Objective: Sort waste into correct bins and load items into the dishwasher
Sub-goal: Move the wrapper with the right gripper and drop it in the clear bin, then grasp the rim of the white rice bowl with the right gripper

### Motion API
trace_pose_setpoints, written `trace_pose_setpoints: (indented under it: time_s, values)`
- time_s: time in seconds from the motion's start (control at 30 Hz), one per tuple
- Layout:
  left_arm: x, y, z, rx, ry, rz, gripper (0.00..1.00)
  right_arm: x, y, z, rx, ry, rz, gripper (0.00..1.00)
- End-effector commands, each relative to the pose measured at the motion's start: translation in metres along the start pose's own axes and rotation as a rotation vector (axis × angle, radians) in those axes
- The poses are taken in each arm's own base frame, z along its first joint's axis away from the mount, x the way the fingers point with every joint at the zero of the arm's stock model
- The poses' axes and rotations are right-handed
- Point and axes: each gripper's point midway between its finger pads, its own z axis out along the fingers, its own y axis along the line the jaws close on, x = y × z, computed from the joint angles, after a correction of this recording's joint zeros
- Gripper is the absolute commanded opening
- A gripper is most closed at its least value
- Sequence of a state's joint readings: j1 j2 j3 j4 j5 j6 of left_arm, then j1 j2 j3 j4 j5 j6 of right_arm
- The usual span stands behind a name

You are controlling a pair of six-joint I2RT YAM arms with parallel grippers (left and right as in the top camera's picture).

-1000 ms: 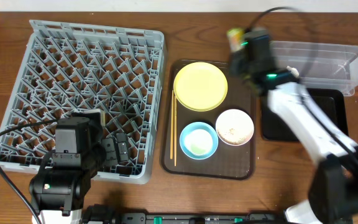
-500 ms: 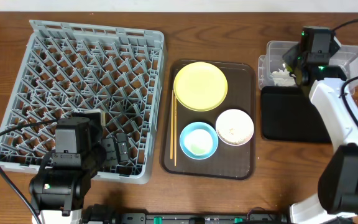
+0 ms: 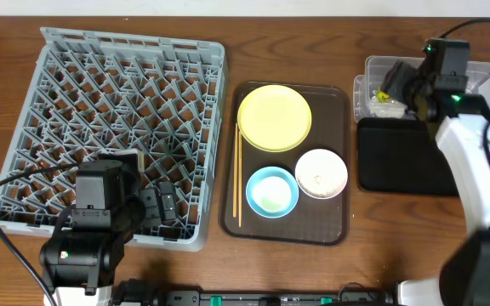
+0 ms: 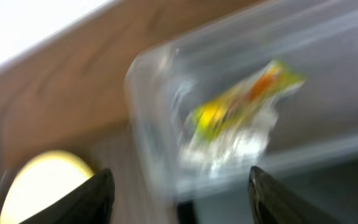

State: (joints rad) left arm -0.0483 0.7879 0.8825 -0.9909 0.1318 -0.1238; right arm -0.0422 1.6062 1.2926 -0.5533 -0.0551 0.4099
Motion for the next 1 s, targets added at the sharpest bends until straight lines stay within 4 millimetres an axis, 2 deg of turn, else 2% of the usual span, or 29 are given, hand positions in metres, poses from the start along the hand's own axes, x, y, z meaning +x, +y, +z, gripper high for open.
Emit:
trace_pose_setpoints:
  time_s: [0.0, 0.13, 0.3, 0.4, 0.47, 0.7, 0.77, 0.87, 0.97]
  values:
    - [-0.005, -0.004, -0.006, 0.016, -0.017, 0.003, 0.98, 0.037, 0.038, -0.038, -0.198, 0.127, -0.225, 0.68]
    - [-0.005, -0.004, -0.006, 0.016, -0.017, 0.003, 0.98, 0.091, 0.037, -0.053, -0.180, 0.327, -0.317, 0.69]
    - [-0.005, -0.004, -0.006, 0.016, -0.017, 0.003, 0.98, 0.159, 0.044, -0.068, -0.210, 0.538, -0.543, 0.70]
    - [-0.005, -0.004, -0.006, 0.016, -0.017, 0.003, 0.98, 0.191, 0.047, -0.070, -0.232, 0.611, -0.637, 0.68]
    - [-0.005, -0.004, -0.006, 0.016, -0.017, 0.003, 0.98, 0.210, 0.047, -0.067, -0.243, 0.647, -0.681, 0.63]
    - [-0.005, -0.004, -0.006, 0.016, -0.017, 0.003, 0.98, 0.253, 0.048, -0.048, -0.293, 0.658, -0.793, 0.49]
    - [-0.005, -0.004, -0.006, 0.016, -0.017, 0.003, 0.98, 0.266, 0.049, -0.044, -0.314, 0.658, -0.843, 0.48]
    - [-0.005, -0.004, -0.006, 0.016, -0.017, 0.003, 0.98, 0.278, 0.050, -0.038, -0.328, 0.651, -0.876, 0.47]
    - [-0.005, -0.004, -0.006, 0.016, -0.017, 0.003, 0.98, 0.288, 0.050, -0.033, -0.333, 0.637, -0.904, 0.38]
